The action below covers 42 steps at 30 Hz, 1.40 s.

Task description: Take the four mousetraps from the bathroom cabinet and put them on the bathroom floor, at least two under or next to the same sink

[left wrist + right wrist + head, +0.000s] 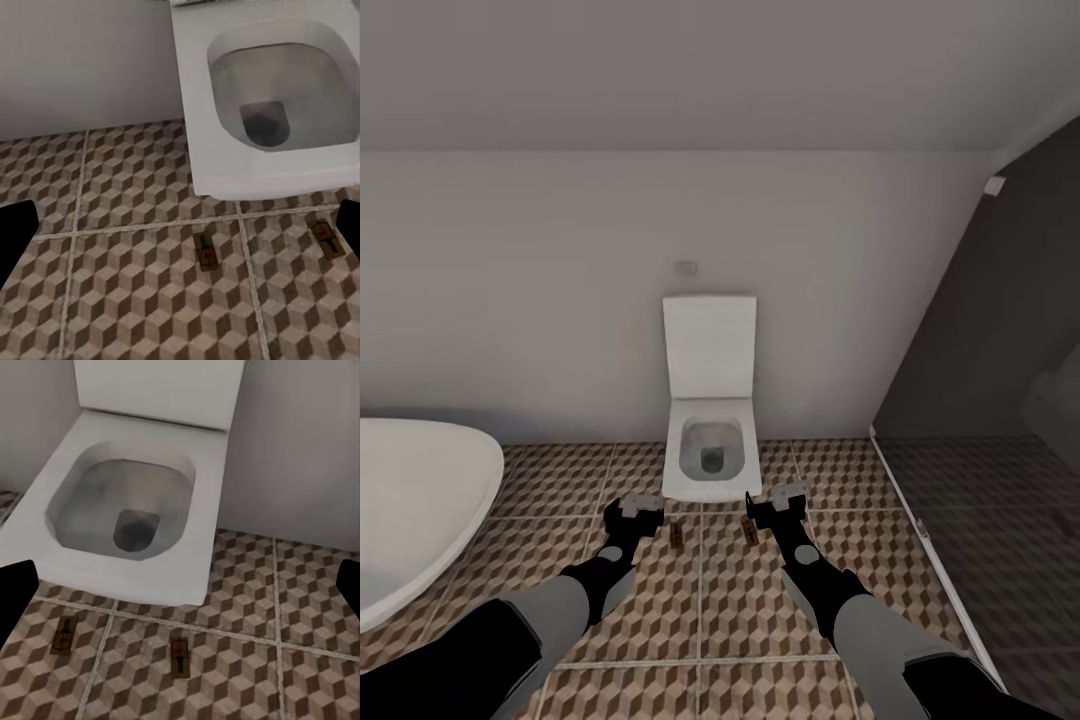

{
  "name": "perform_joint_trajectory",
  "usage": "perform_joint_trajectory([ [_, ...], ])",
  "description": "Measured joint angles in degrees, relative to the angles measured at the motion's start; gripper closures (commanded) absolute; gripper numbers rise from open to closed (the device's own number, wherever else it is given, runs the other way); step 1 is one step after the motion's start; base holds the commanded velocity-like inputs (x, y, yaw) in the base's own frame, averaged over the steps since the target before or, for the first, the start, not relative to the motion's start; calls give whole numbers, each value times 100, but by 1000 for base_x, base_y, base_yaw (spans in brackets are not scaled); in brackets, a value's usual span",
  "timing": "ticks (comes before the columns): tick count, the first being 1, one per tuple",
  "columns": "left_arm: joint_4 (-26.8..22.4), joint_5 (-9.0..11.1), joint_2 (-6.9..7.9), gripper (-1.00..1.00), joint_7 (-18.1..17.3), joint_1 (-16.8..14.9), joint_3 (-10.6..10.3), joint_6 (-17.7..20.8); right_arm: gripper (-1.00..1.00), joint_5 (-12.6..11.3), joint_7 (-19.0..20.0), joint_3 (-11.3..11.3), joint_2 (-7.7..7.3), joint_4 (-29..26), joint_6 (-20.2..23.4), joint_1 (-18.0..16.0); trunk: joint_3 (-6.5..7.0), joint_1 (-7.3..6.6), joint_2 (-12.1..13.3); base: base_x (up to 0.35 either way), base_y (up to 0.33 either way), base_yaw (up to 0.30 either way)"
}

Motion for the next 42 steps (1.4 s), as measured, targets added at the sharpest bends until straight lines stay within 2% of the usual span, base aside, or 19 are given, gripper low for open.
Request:
perform_joint_trajectory([
  [42,0,0,0,-100,0,43,0,0,-100,0,0,0,0,0,0,1,756,-924,1687,0,0,0],
])
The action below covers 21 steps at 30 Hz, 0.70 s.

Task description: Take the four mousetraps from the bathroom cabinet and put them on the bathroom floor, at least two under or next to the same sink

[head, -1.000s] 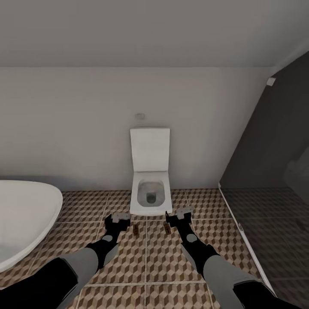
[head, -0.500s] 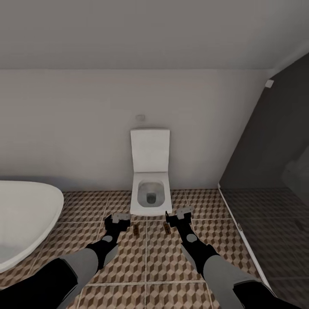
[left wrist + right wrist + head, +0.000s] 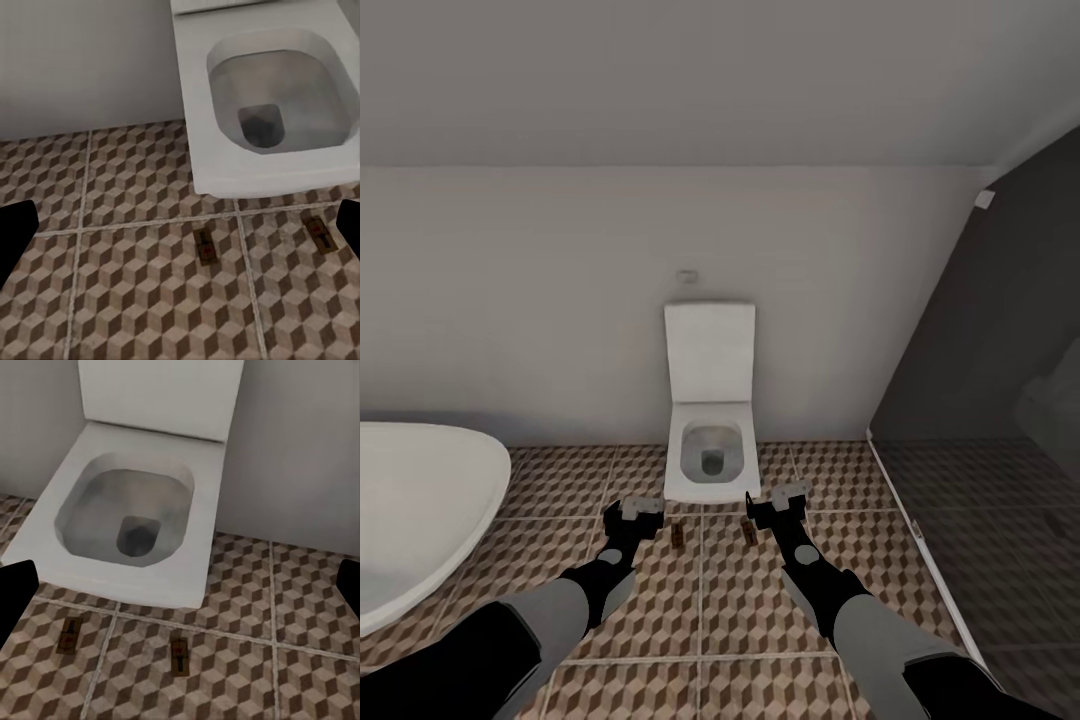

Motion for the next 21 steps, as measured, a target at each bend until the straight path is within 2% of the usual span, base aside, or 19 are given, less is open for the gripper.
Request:
perform_joint_trajectory([
  [21,0,0,0,-100,0,0,0,0,-100,0,2,-2,0,0,-5,0,379,-462,845,0,0,0],
])
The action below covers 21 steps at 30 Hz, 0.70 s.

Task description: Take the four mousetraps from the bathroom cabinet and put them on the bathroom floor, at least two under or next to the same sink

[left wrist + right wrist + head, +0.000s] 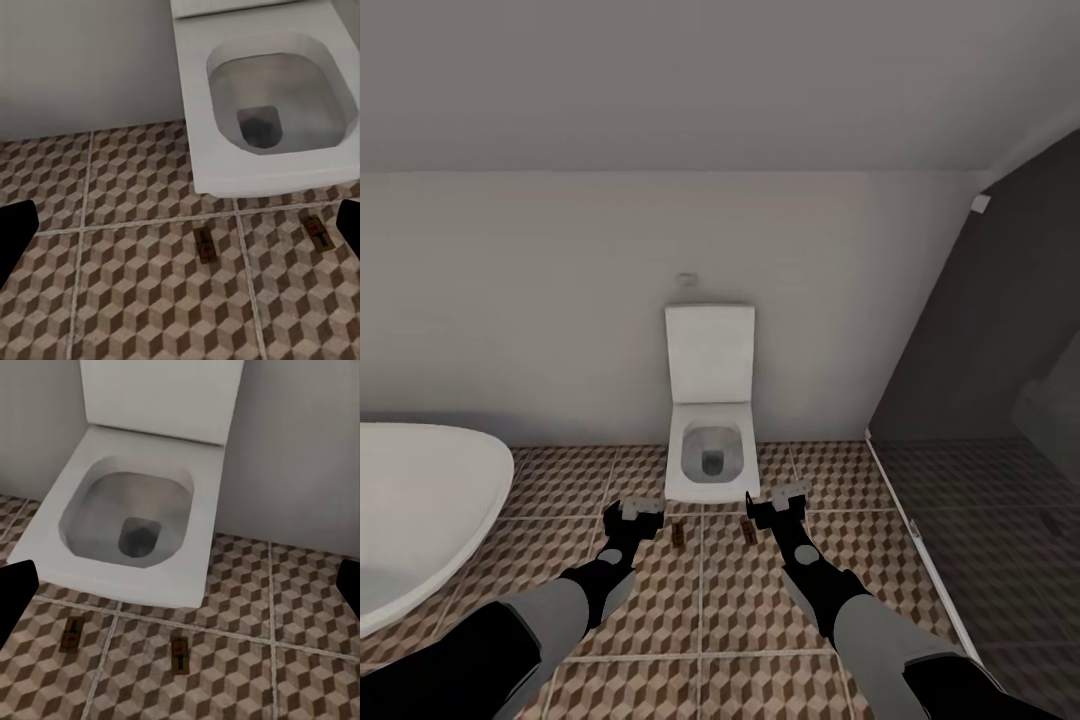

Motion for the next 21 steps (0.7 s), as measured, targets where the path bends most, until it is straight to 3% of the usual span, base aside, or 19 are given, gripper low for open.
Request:
perform_joint_trajectory([
  [21,0,0,0,-100,2,0,0,0,-100,0,16,2,0,0,-38,0,118,-45,82,0,0,0],
])
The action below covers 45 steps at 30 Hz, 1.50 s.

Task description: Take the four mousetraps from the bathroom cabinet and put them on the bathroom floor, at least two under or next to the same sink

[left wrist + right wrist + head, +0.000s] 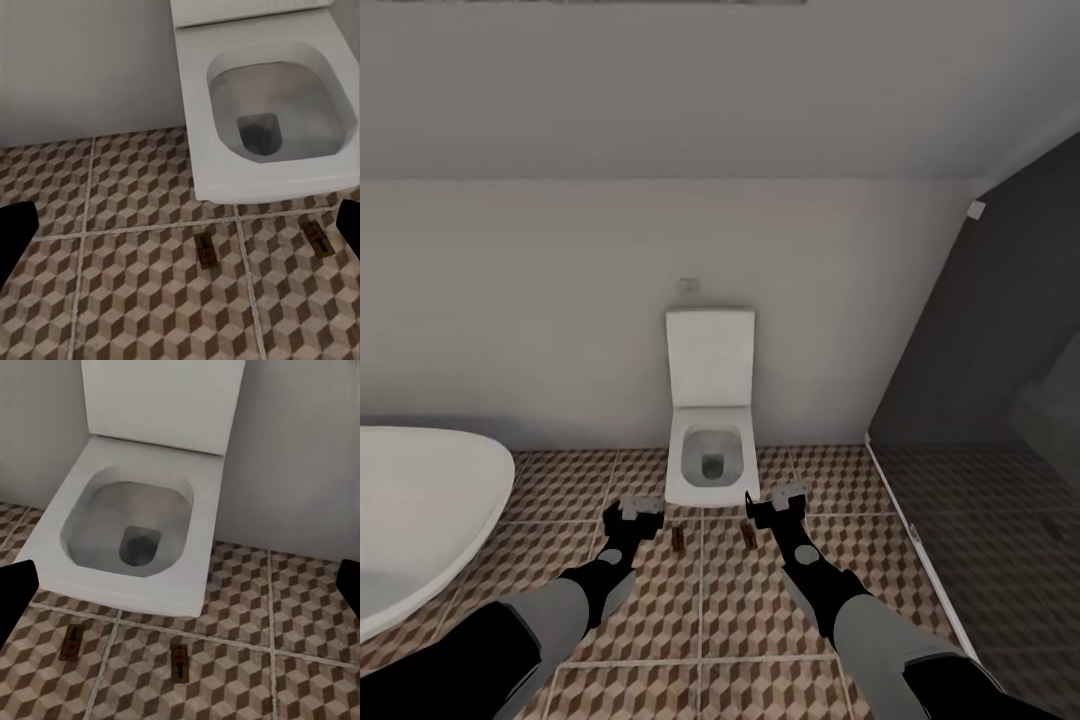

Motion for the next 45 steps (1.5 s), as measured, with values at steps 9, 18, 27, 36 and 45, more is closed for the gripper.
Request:
perform_joint_trajectory([
  [9,0,0,0,-100,-1,0,0,0,-100,0,0,0,0,0,-3,0,83,0,0,0,0,0],
  [18,0,0,0,-100,-2,0,0,0,-100,0,0,-2,0,0,-8,0,111,0,1,0,0,0],
  [27,0,0,0,-100,-2,0,0,0,-100,1,3,-8,0,0,-9,0,114,0,1,0,0,0],
  [36,0,0,0,-100,1,0,0,0,-100,0,8,-8,0,0,-9,0,114,0,1,0,0,0],
  [45,0,0,0,-100,-1,0,0,0,-100,0,9,-7,0,0,-9,0,155,0,0,0,0,0],
])
